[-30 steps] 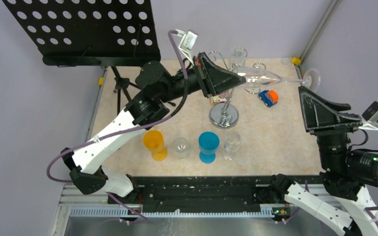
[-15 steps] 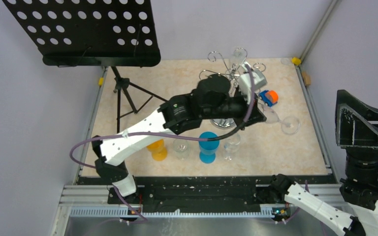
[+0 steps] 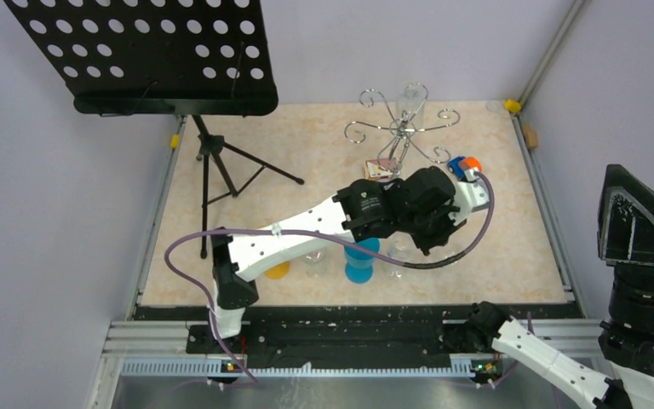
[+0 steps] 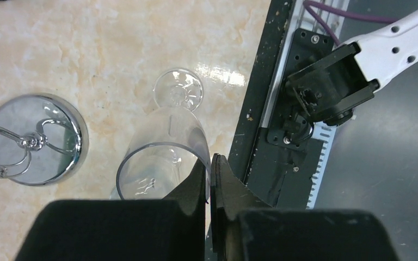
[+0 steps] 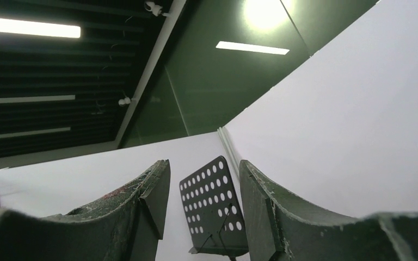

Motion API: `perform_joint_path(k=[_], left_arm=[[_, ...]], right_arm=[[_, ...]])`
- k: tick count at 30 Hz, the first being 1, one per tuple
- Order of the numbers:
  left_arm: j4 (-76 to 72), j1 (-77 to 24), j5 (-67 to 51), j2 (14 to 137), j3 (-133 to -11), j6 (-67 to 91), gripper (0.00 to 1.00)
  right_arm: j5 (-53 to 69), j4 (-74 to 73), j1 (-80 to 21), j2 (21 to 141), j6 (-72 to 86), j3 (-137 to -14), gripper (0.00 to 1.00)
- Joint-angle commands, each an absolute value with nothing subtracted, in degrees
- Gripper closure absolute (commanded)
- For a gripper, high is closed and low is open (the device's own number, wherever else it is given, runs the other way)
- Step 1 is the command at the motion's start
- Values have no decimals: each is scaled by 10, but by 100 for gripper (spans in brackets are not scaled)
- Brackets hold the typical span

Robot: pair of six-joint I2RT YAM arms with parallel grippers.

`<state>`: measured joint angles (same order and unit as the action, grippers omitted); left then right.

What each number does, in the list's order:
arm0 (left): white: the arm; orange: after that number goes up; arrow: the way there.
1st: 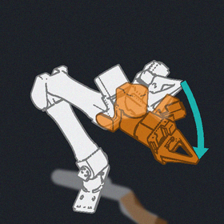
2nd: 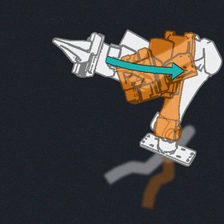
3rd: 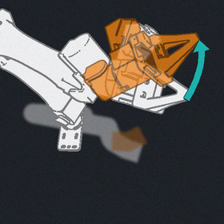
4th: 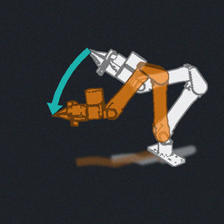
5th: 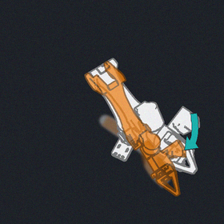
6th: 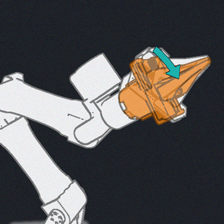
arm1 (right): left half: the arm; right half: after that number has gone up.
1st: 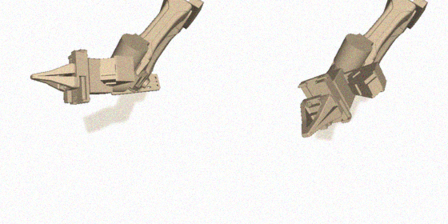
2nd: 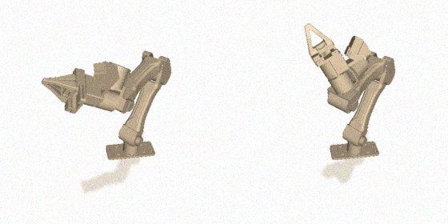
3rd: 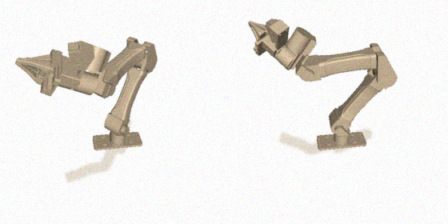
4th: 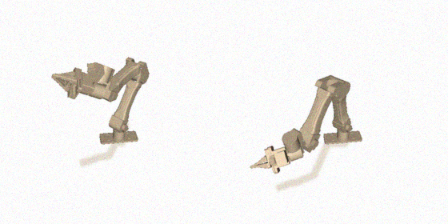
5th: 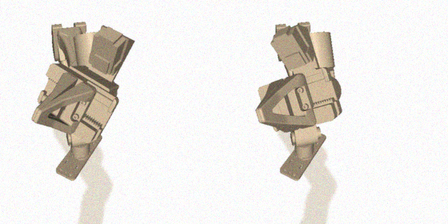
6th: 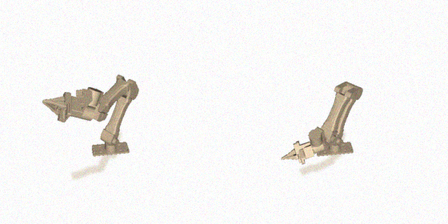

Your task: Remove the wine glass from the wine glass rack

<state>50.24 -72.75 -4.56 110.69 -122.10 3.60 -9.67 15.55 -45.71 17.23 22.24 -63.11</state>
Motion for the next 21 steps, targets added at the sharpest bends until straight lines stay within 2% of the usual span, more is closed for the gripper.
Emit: perform_joint_path(k=[1,21], left_arm=[[514,-741,-34,1134,-1260,5,100],[594,-753,-22,1213,-1316,-53,100]], right_arm=[[-118,139,-460,163,211,-635,49],[-134,119,-459,157,216,-629,50]])
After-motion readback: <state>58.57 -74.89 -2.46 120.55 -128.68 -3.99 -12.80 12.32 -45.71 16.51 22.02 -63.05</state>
